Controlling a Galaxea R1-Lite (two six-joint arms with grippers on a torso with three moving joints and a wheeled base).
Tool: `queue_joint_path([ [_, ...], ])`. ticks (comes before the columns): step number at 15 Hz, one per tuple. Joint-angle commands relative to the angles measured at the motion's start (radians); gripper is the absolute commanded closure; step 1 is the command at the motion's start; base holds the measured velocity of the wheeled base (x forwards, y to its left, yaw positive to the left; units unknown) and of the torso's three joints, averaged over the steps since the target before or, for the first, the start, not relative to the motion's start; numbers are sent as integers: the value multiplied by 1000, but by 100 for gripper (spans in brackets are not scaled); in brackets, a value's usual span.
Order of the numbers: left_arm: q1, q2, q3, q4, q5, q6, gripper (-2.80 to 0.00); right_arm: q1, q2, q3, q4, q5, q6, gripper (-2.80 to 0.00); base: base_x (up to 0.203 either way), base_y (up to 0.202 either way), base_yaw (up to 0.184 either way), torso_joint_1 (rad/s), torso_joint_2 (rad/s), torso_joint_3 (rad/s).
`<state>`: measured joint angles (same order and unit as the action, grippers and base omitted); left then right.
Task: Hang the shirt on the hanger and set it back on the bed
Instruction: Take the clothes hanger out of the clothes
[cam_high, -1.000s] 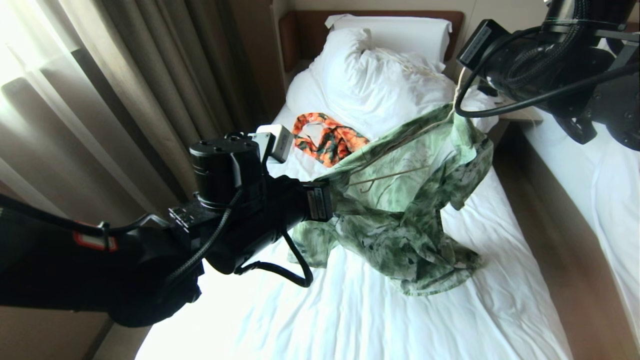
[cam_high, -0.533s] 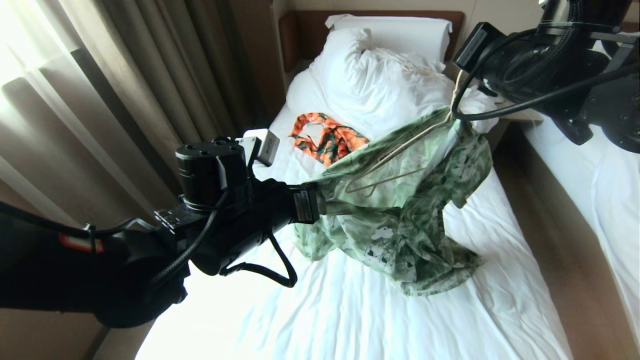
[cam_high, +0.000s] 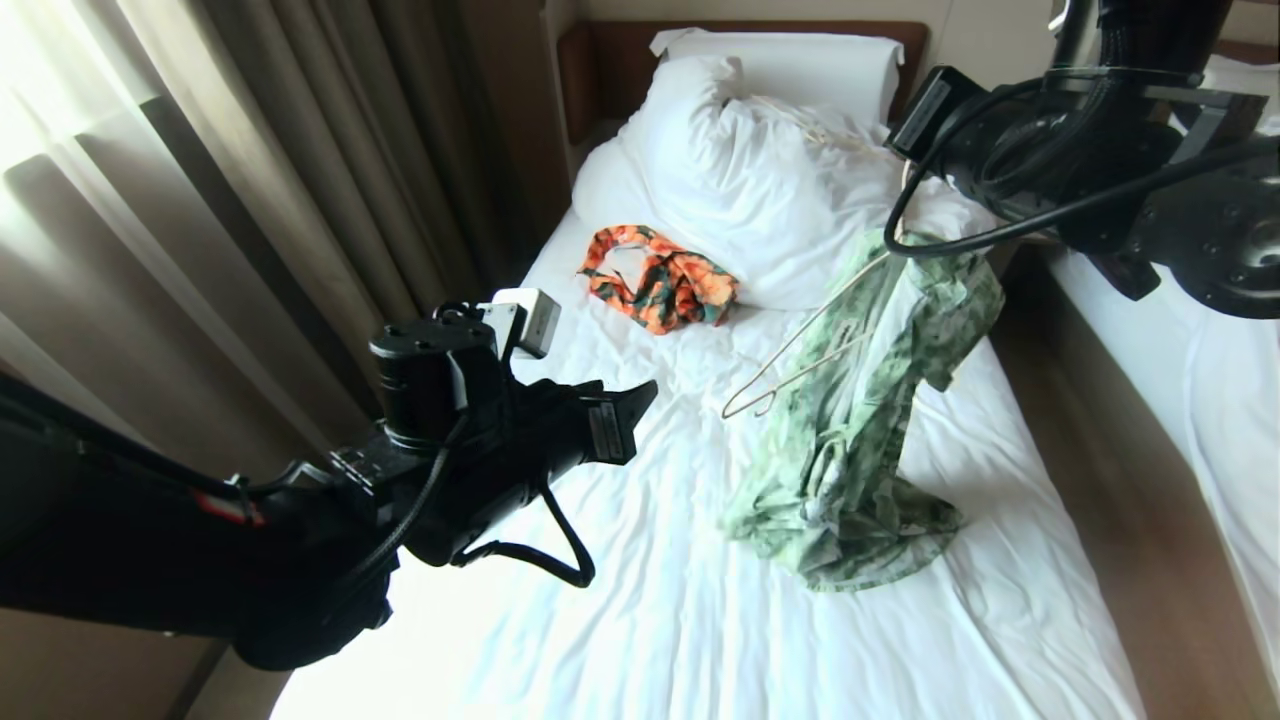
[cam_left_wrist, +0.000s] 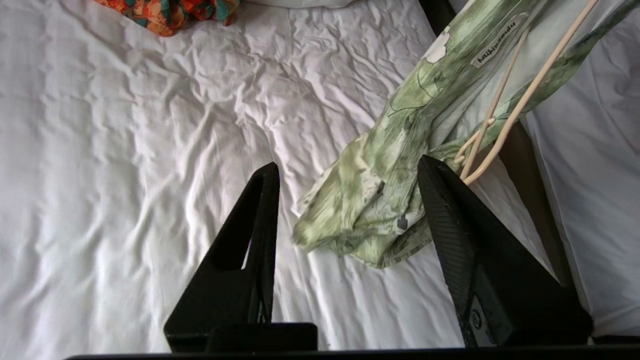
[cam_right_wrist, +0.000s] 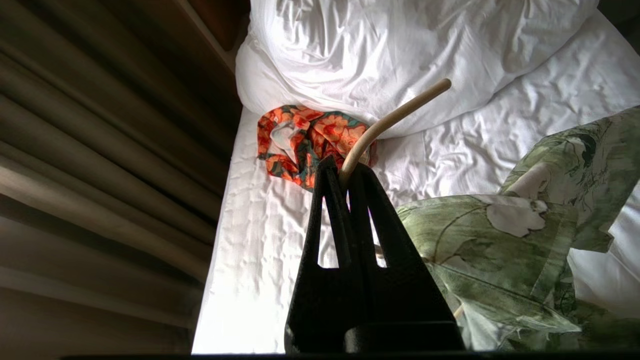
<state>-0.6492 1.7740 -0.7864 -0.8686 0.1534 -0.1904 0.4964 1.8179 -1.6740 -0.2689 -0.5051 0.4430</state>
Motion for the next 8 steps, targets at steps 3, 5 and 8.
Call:
queue_joint_path([
  [3, 79, 4, 114, -126, -9, 0, 0, 2, 43, 8, -4, -4, 10, 0, 0, 0, 0, 0, 0, 0],
  [5, 152, -15, 186, -167, -24, 0, 0, 5, 72, 12, -18, -5, 47, 0, 0, 0, 0, 0, 0, 0],
  [8, 255, -65, 246, -196, -75, 1, 0, -2, 106, 32, -27, -1, 208, 0, 0, 0, 0, 0, 0, 0],
])
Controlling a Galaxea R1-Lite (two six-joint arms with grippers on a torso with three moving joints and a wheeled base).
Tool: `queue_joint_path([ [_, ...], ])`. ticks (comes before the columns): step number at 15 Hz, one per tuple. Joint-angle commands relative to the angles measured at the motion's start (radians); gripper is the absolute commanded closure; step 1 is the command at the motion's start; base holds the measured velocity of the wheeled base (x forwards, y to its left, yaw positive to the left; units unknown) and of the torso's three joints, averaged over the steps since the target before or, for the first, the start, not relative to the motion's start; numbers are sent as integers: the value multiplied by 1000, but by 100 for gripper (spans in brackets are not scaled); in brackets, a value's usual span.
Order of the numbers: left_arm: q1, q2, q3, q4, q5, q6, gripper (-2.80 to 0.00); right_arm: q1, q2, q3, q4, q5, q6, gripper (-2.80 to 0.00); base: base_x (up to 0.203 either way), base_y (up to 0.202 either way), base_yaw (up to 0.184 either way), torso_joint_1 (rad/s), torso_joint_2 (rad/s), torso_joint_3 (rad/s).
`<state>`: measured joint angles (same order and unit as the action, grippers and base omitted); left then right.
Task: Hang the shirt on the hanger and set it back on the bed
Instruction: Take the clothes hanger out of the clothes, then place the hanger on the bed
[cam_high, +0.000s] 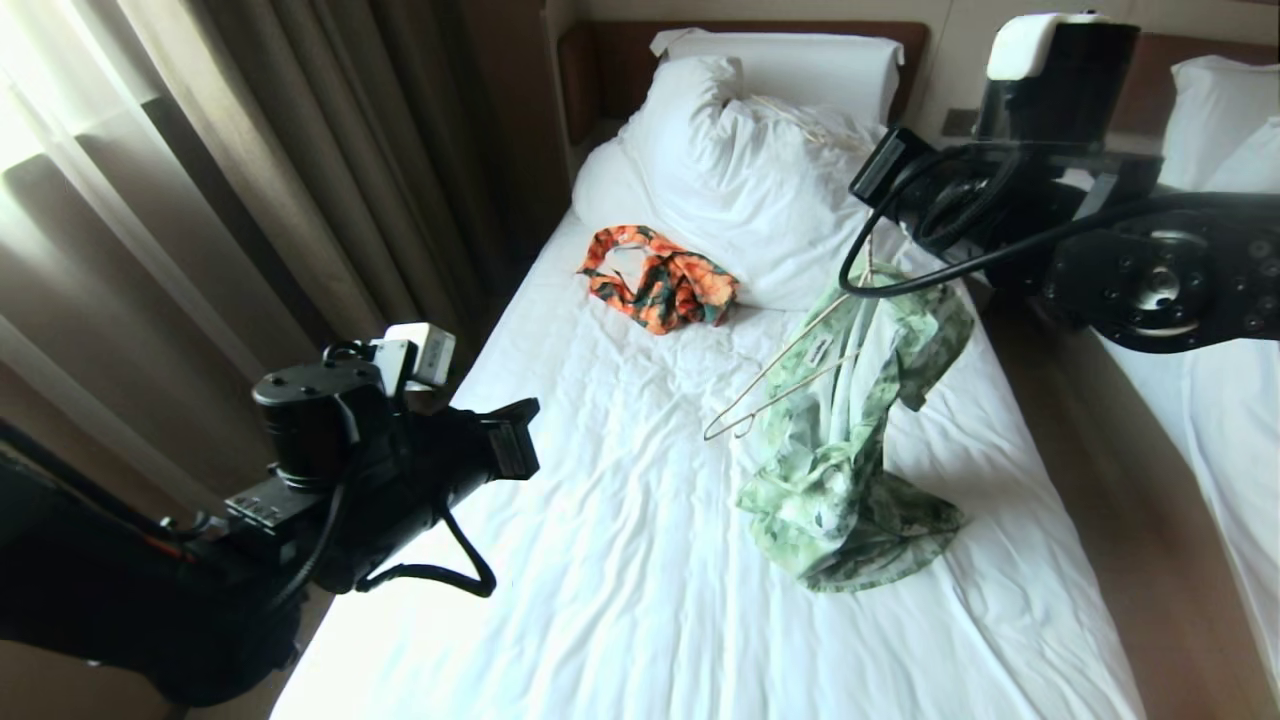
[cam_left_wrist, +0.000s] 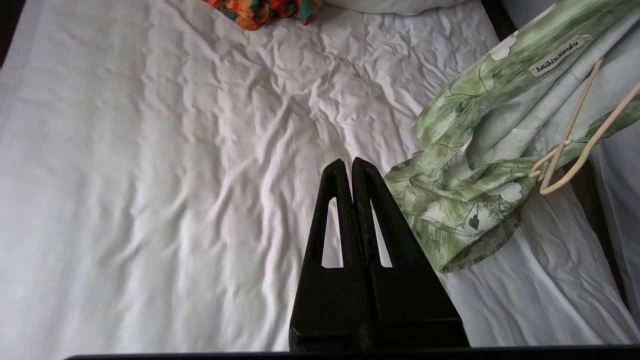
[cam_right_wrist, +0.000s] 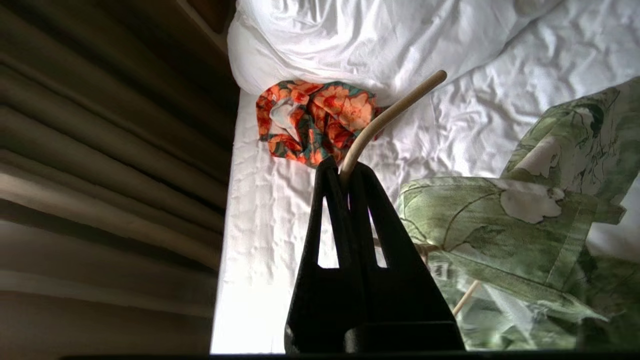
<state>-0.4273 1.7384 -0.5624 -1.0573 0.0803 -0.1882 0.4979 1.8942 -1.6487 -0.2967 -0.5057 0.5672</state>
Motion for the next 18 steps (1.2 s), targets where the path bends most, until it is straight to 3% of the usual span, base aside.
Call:
queue_joint_path([
  [1, 48, -48, 42, -8, -4, -1, 0, -15, 50, 8, 3, 15, 178, 0, 0, 0, 0, 0, 0, 0],
  [3, 53, -73, 91, -10, -2, -1, 0, -34, 80, 9, 8, 73, 331, 0, 0, 0, 0, 0, 0, 0],
  [6, 78, -112, 162, -10, -3, 1, 0, -38, 76, 1, 90, 140, 441, 0, 0, 0, 0, 0, 0, 0],
  [11, 101, -190, 249, -10, 11, -6, 0, -43, -4, 10, 178, 202, 482, 0, 0, 0, 0, 0, 0, 0],
  [13, 115, -221, 268, -10, 45, -8, 0, -39, -67, 16, 313, 281, 468, 0, 0, 0, 0, 0, 0, 0],
  [15, 123, -279, 314, -10, 66, -14, 0, -49, -112, 33, 482, 346, 373, 0, 0, 0, 0, 0, 0, 0],
  [18, 122, -334, 388, -9, 70, -44, 0, -81, -89, 168, 453, 285, 164, 0, 0, 0, 0, 0, 0, 0],
])
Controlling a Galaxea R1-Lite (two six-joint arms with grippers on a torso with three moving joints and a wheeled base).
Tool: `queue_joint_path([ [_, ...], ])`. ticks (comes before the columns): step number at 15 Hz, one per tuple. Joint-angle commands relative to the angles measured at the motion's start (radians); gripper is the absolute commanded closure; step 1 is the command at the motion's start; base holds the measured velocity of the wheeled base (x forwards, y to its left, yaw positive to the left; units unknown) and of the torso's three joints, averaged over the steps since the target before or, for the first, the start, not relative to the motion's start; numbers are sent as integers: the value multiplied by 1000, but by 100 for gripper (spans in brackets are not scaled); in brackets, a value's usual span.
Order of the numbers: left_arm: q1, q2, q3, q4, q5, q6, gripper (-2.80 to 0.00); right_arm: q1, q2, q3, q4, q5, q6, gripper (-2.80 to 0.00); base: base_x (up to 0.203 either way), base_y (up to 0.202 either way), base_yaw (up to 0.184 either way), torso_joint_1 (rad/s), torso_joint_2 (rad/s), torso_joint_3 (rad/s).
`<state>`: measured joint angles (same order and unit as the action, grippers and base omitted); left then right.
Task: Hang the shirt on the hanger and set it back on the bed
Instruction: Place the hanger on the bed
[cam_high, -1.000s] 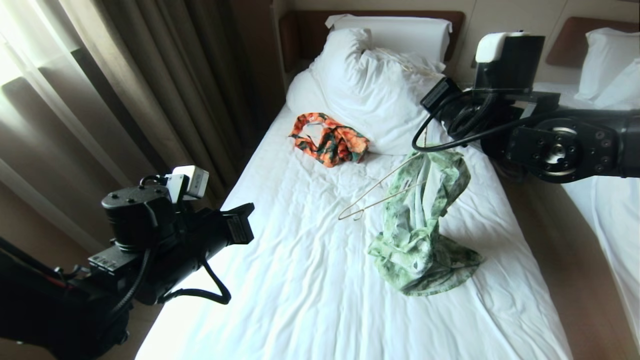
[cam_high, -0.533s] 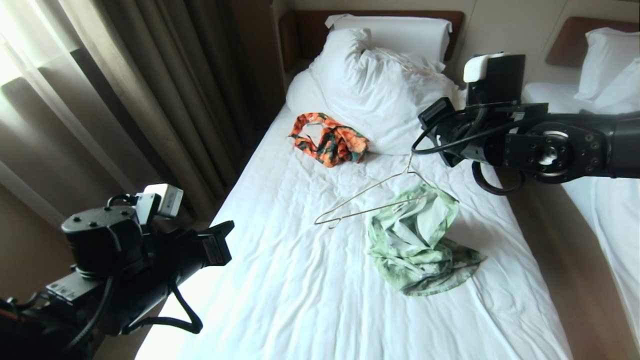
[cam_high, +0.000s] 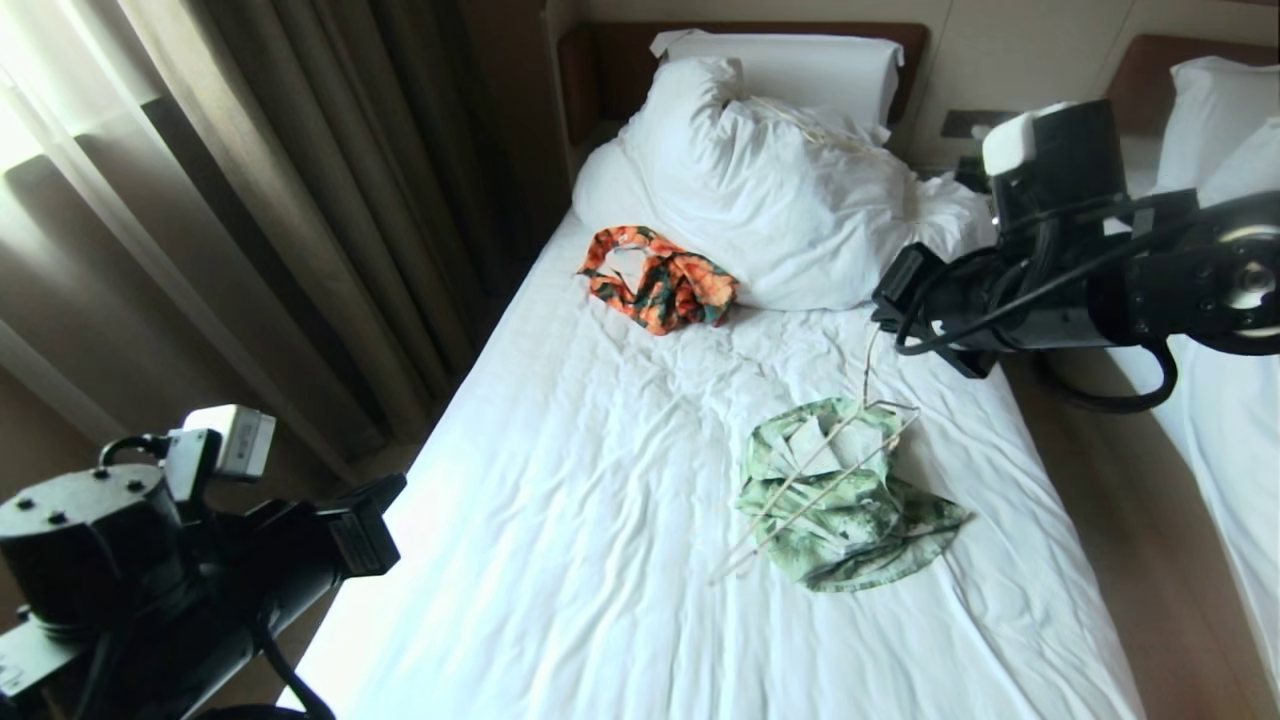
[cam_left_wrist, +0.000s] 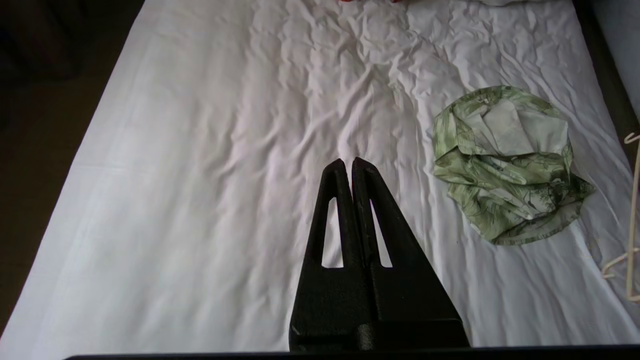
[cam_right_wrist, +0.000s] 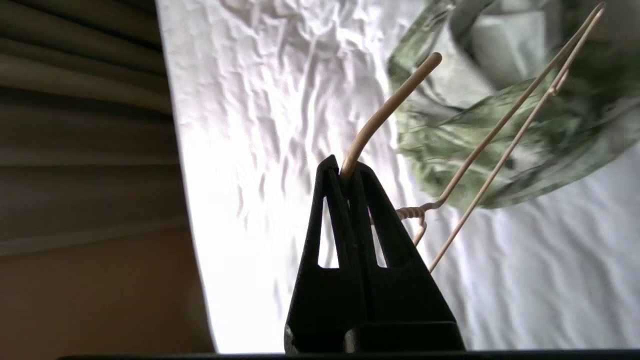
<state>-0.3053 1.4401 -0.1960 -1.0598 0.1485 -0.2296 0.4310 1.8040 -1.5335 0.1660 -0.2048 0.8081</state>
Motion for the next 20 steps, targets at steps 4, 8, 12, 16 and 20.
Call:
queue_joint_path([
  [4, 3, -75, 96, -6, 2, -13, 0, -79, 135, 99, -96, 15, -164, 0, 0, 0, 0, 0, 0, 0],
  [8, 5, -65, 104, -5, 1, -54, 0, -106, 259, 72, -105, 7, -224, 0, 0, 0, 0, 0, 0, 0],
  [12, 0, -50, 101, -7, -3, -107, 0, -118, 354, -19, -105, -53, -225, 0, 0, 0, 0, 0, 0, 0],
  [16, 0, -59, 104, -6, -3, -108, 0, -108, 423, -82, -100, -121, -245, 0, 0, 0, 0, 0, 0, 0],
  [20, 0, -87, 115, -7, 0, -106, 0, -109, 463, -109, -100, -170, -301, 0, 0, 0, 0, 0, 0, 0],
])
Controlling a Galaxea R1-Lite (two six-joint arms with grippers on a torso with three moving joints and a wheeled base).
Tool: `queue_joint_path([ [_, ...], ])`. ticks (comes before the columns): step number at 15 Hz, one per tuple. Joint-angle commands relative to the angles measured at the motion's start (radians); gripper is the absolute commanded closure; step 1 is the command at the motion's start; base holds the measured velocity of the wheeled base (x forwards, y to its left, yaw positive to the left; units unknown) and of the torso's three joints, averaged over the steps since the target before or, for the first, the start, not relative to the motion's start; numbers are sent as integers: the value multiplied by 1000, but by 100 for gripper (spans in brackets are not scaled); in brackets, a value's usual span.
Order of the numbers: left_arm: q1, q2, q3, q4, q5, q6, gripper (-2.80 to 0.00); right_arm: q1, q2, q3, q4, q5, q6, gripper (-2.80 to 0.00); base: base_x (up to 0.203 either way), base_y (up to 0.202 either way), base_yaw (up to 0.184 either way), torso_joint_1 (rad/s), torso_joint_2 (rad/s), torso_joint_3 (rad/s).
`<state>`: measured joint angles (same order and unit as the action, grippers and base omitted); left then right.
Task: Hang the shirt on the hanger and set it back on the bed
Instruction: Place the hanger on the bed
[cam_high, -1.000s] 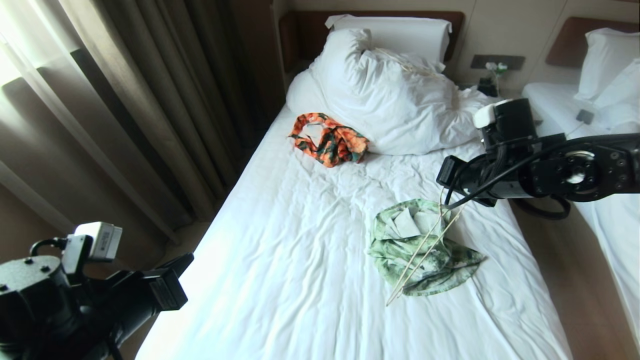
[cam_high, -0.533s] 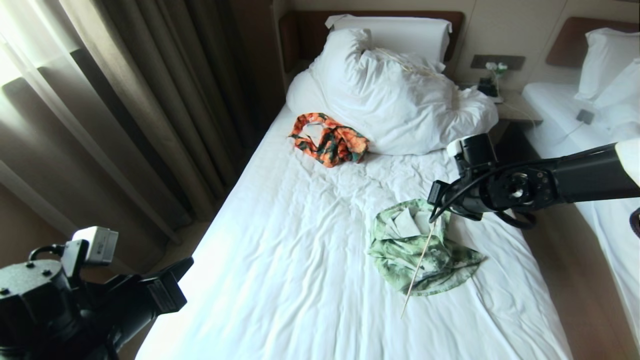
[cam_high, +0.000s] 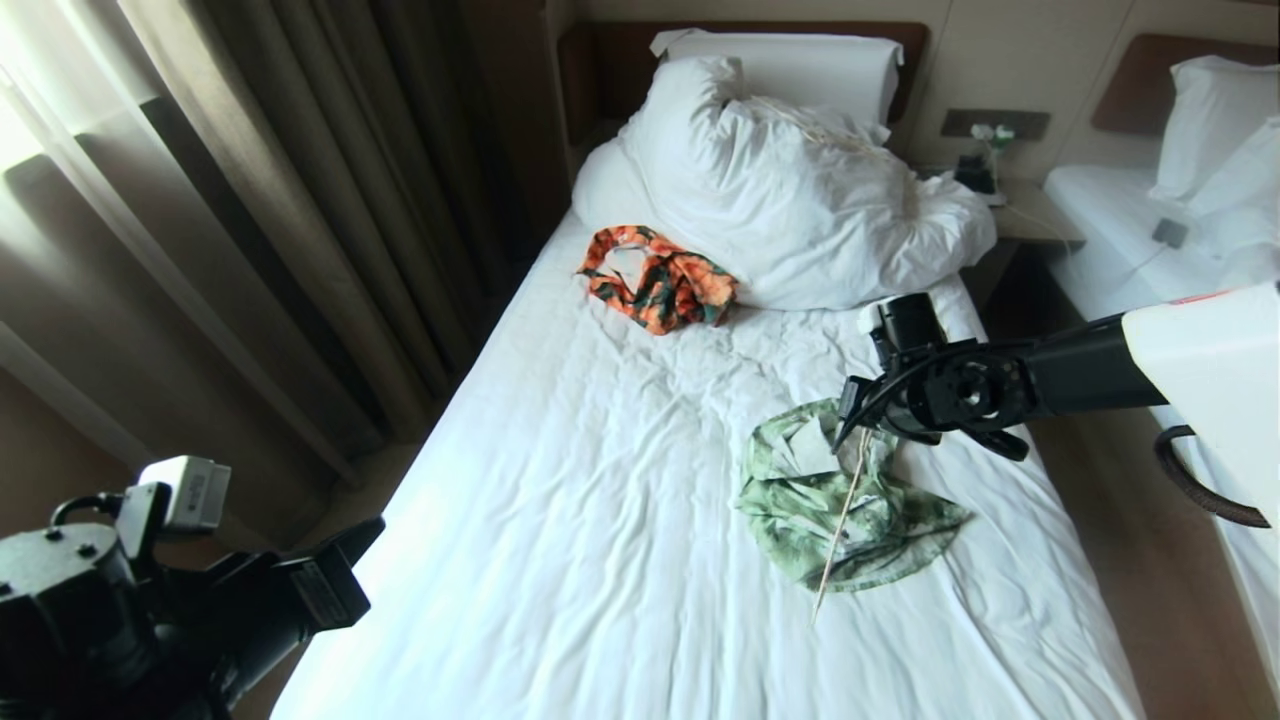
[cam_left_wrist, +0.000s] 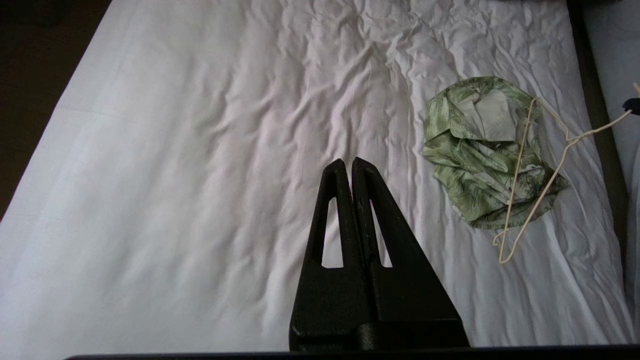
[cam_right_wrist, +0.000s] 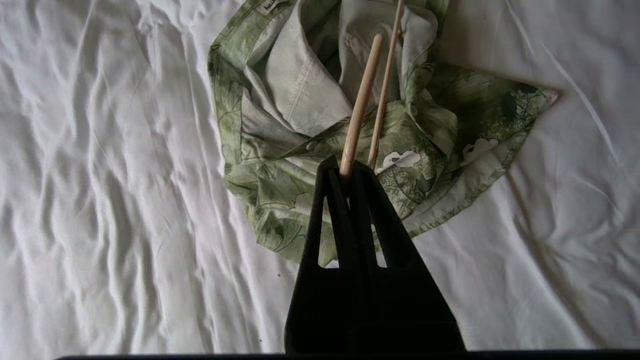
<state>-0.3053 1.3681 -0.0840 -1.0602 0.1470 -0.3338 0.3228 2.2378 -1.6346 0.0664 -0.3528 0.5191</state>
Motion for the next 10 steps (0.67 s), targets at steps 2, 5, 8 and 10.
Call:
queue_joint_path([
  [2, 0, -46, 4, -5, 4, 4, 0, -1, 18, -10, 7, -57, -28, -280, 0, 0, 0, 0, 0, 0],
  [5, 0, -75, 16, -4, 8, 4, 0, 1, -29, -10, 40, -56, -26, -280, 0, 0, 0, 0, 0, 0],
  [8, 0, -155, 32, -2, 6, 5, 0, 35, -66, -22, 45, -55, -26, -280, 0, 0, 0, 0, 0, 0],
  [10, 1, -220, 38, 3, 9, 6, 0, 45, -101, -4, 48, -58, -24, -280, 0, 0, 0, 0, 0, 0],
])
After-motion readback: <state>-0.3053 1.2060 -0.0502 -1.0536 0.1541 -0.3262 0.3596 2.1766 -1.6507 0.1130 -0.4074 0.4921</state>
